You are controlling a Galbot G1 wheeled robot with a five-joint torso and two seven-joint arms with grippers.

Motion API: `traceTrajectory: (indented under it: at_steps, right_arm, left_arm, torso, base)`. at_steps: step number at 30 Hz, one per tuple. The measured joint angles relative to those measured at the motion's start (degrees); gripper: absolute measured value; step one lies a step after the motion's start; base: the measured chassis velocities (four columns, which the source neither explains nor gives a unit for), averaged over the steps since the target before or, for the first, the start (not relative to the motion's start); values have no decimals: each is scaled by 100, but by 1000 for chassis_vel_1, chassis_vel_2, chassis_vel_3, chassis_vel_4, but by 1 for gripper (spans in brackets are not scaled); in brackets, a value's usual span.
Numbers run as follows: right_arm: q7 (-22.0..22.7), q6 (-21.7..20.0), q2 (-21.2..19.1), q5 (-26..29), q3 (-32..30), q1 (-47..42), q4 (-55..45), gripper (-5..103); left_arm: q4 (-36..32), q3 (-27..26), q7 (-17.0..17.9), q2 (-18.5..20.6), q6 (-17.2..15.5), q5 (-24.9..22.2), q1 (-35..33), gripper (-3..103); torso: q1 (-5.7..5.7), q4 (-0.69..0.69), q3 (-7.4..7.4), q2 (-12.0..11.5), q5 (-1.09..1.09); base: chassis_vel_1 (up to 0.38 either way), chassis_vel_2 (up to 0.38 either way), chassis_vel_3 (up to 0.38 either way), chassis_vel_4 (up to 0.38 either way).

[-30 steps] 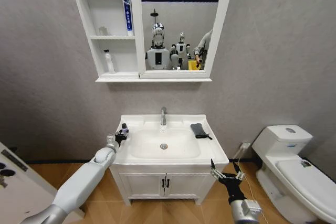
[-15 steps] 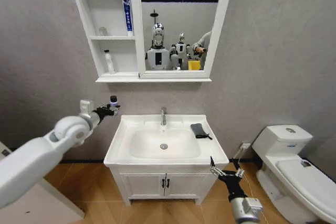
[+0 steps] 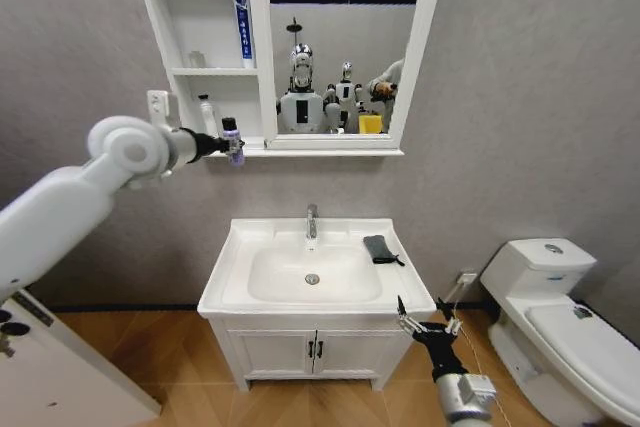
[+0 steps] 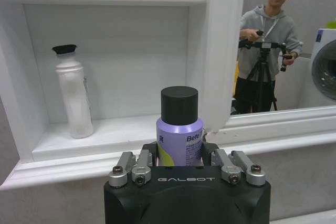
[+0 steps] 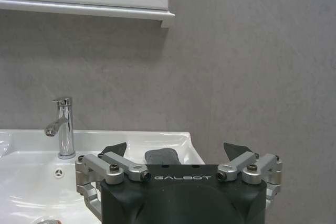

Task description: Move facial cleanser and shampoo from washbasin to cabinet, then wipe washbasin with towel.

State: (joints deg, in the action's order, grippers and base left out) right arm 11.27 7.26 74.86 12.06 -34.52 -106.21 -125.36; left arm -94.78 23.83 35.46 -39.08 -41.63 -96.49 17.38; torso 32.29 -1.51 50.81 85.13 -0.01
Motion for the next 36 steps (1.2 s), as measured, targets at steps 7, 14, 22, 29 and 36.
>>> traceTrajectory:
  at_steps: [7,14,22,29,36]
  right_arm:
    - [-23,76,-5,112,-69,0,101,100]
    - [-33,93,-23,194,-109,51,187,100]
    - [-64,147,-19,201,-119,35,283,100]
    - [-62,145,-34,207,-122,66,281,100]
    - [-59,145,-44,252,-166,43,271,100]
  left_arm:
    - [1535,335,-297,-1107,-28,626,665,43]
    - [2322,465,-609,-1542,3,1115,877,43]
    - [2598,455,-789,-1561,90,1500,697,43]
    - [3079,410,-1046,-1822,201,1884,741,43]
    - [3469,382,-1158,-2030,239,2094,788,43]
  torso:
    - [0,-2,0,0,3]
    - [0,-1,0,0,0]
    - [0,0,-1,0,-1]
    - [0,0,-1,0,1]
    - [0,-1,-1,1,1]
  base:
    - [0,0,0,0]
    - [0,0,0,0]
    - [0,0,0,0]
    - [0,0,0,0]
    - [0,0,0,0]
